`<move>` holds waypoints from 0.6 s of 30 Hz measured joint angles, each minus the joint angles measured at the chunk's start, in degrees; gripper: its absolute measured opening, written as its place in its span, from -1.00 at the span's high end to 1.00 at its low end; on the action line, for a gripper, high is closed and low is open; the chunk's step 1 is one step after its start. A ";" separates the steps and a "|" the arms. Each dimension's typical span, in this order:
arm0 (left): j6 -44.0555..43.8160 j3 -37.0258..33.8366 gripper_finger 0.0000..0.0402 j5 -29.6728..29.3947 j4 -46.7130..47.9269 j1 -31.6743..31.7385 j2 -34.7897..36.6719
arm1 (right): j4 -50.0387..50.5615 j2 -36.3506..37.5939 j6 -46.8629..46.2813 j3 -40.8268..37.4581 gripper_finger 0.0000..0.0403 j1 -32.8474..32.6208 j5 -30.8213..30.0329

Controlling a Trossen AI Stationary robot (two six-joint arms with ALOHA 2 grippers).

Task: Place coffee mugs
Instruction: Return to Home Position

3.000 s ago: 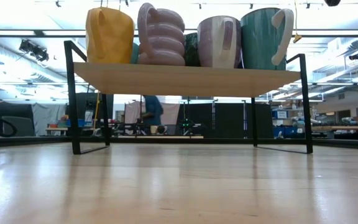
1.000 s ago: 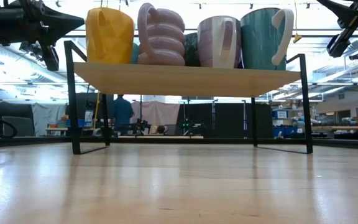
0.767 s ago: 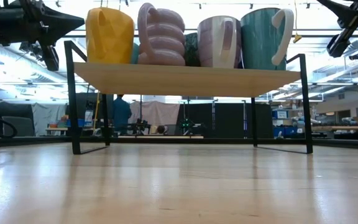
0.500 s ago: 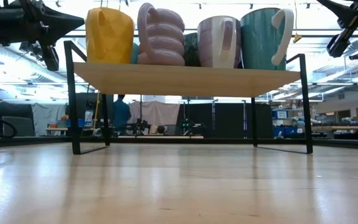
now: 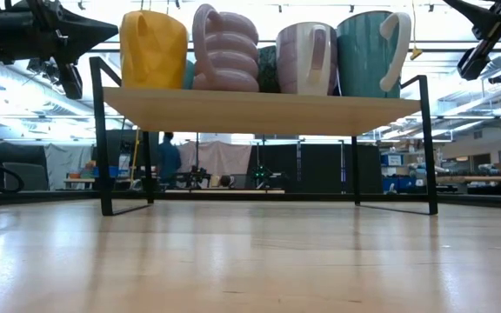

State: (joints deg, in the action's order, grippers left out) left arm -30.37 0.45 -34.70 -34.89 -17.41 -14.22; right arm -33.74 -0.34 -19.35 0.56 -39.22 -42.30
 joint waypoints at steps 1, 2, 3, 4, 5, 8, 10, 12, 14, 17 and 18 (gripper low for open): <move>0.00 0.00 0.92 0.00 0.00 0.00 0.00 | 0.00 0.00 0.00 0.00 0.86 0.00 -0.02; 0.00 0.00 0.92 0.00 0.00 0.00 0.00 | 0.00 -0.01 0.00 0.00 0.86 0.00 0.00; 0.00 0.00 0.92 0.00 0.00 0.00 0.00 | 0.00 0.00 0.00 0.02 0.86 0.00 -0.02; 0.00 0.00 0.92 0.00 0.00 0.00 0.00 | 0.00 -0.02 0.00 0.02 0.86 0.00 -0.02; 0.00 0.00 0.92 0.00 0.00 0.00 0.00 | 0.00 0.00 0.00 0.02 0.86 -0.01 -0.01; 0.00 0.00 0.92 0.00 0.00 0.00 0.00 | 0.00 -0.02 0.00 0.02 0.87 0.00 -0.02; 0.00 0.00 0.92 0.00 0.00 0.00 0.00 | 0.00 -0.02 0.00 0.02 0.87 0.00 -0.02; 0.00 0.00 0.92 0.00 -0.01 0.00 0.00 | 0.00 -0.01 0.00 0.02 0.88 0.00 -0.02; 0.00 0.00 0.92 0.00 0.00 0.00 0.00 | 0.01 -0.02 0.00 0.02 0.88 0.00 -0.02; 0.00 -0.01 0.92 0.00 0.00 0.00 0.00 | 0.00 -0.02 0.00 0.02 0.87 0.00 -0.02; 0.01 -0.02 0.92 0.00 -0.01 0.00 0.00 | 0.00 -0.02 0.00 0.02 0.87 0.00 -0.02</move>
State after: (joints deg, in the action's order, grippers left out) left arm -30.36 0.43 -34.70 -34.91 -17.41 -14.22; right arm -33.74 -0.36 -19.35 0.58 -39.22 -42.33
